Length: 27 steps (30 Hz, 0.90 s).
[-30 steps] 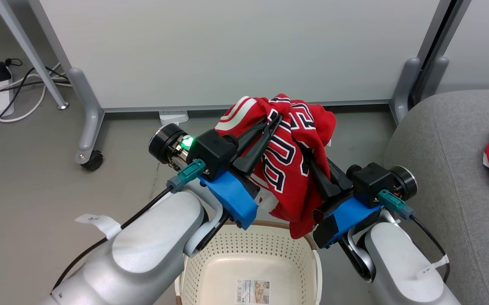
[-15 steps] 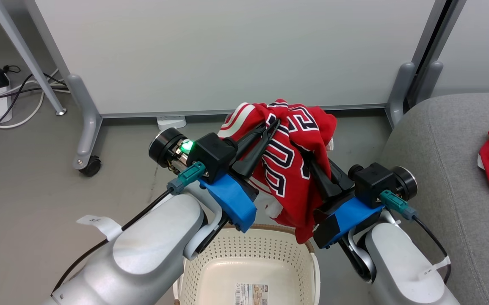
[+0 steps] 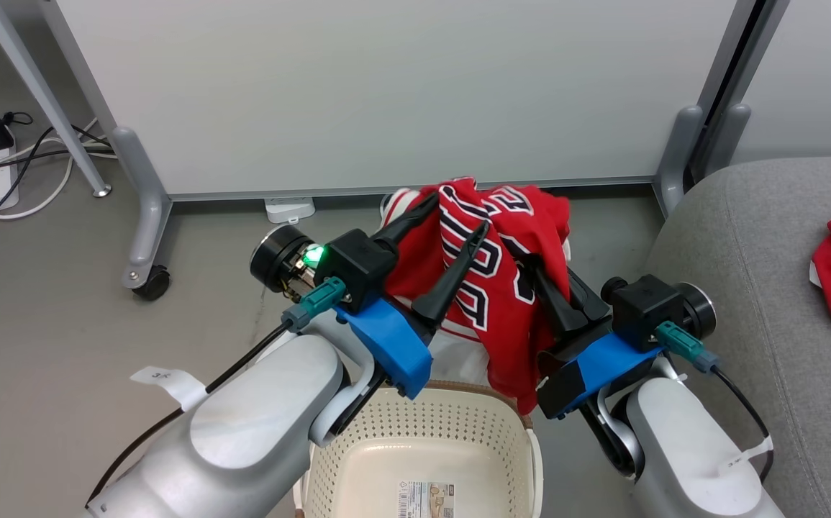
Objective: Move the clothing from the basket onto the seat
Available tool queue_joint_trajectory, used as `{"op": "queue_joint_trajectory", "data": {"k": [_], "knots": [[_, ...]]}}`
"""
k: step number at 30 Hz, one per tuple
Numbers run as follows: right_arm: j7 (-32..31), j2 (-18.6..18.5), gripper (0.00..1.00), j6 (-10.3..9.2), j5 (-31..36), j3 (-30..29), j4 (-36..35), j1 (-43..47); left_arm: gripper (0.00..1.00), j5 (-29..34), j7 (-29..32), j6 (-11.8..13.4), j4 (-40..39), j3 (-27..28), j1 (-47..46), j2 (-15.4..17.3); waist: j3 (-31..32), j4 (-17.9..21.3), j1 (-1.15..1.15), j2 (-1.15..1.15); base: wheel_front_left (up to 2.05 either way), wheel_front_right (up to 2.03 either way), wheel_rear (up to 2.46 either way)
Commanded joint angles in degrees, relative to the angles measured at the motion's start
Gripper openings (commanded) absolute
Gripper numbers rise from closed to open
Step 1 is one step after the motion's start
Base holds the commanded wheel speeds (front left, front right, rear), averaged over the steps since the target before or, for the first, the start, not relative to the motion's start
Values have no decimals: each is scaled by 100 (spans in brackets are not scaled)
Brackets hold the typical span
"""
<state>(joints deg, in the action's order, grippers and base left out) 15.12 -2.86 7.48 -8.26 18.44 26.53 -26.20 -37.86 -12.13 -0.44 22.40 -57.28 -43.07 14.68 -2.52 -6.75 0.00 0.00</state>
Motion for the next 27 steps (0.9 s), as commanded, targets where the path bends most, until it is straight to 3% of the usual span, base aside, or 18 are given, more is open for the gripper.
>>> {"op": "queue_joint_trajectory", "data": {"k": [1,13,27], "knots": [[4,-4,0,3,-43,-31,-43,82,100,-42,-4,41,34,18,60,42,-7,4,0,0,0,0,0],[4,-4,0,3,-31,-320,-243,182,100,-54,-53,108,31,4,150,135,-105,185,0,0,0,0,0],[4,-9,0,3,235,-700,-660,439,100,34,-134,91,-36,-67,64,87,-426,1122,0,0,0,0,0]]}}
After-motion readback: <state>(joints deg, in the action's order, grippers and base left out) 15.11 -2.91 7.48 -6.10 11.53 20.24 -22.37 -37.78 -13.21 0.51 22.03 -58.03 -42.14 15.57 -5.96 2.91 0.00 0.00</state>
